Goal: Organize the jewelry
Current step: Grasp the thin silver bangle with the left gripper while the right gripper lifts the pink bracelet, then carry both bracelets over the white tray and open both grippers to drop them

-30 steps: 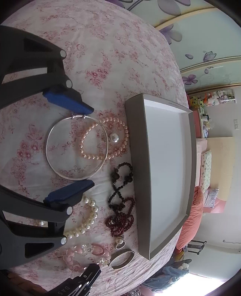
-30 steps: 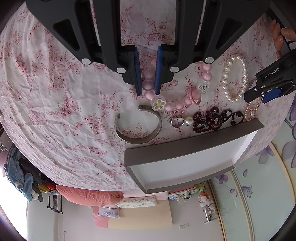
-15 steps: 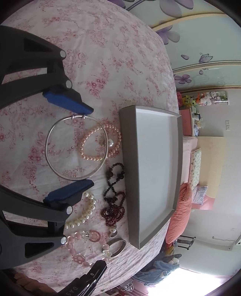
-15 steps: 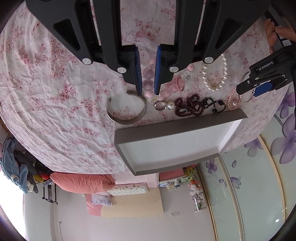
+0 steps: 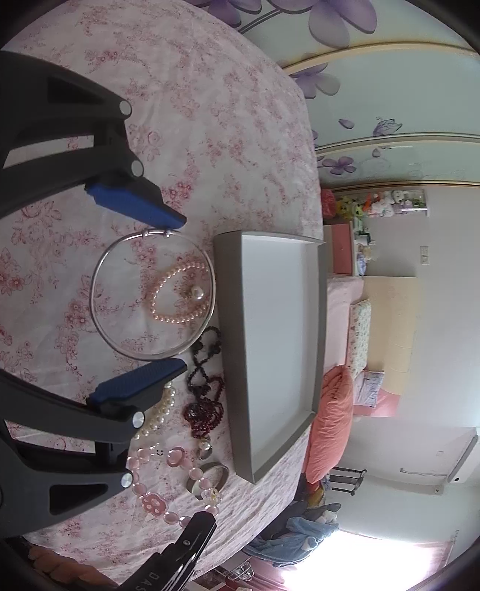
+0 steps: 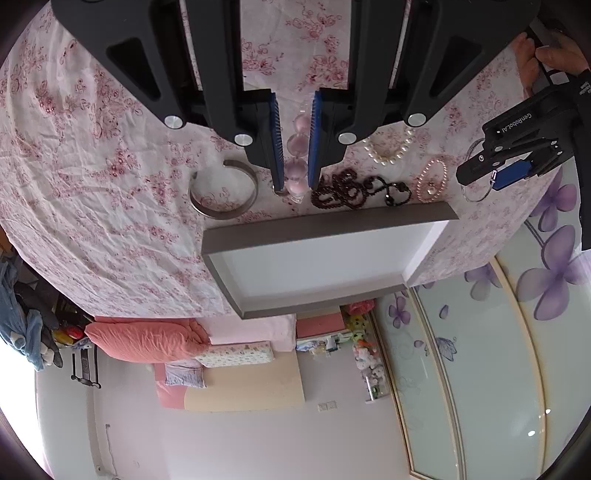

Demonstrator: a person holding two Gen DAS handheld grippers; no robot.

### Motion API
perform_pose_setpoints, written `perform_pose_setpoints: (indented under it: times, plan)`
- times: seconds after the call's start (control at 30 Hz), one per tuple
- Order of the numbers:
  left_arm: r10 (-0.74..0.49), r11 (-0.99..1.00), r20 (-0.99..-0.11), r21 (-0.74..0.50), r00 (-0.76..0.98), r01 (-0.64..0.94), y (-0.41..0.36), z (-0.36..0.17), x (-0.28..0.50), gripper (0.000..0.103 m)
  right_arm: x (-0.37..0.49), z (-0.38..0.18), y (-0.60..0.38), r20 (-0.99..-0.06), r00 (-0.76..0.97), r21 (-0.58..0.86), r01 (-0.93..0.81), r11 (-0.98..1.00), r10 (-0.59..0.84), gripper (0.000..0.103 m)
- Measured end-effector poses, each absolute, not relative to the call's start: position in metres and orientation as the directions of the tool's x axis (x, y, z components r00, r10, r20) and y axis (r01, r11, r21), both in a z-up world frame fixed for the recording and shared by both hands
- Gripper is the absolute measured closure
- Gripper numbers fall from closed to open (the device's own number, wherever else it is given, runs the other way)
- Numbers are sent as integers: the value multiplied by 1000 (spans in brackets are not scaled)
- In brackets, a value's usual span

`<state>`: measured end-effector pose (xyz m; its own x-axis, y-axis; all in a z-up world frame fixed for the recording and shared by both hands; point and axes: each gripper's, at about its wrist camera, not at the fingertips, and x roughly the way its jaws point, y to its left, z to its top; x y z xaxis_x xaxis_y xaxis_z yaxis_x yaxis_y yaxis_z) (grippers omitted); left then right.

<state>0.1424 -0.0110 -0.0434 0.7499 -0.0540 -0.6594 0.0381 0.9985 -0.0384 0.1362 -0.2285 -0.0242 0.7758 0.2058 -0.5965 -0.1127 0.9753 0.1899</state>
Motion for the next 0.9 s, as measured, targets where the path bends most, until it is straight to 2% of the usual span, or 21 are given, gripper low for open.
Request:
perform_pose_setpoints:
  times: [0.37,0.6,0.9]
  plan:
    - [-20,1000,-575,-14,818,15,-16,-26,131,33,132,-13,-227,-554,806,186,-124,975,208,89]
    - [-22,1000,-553,-3,833,24,-22,-19,131,33,133,-9,-229,-542,812,193,-129,973,216,89]
    - [-12,999,-499,34,867,34,-33,0,144,33,144,19,-228,-474,857,164,-141,976,204,89]
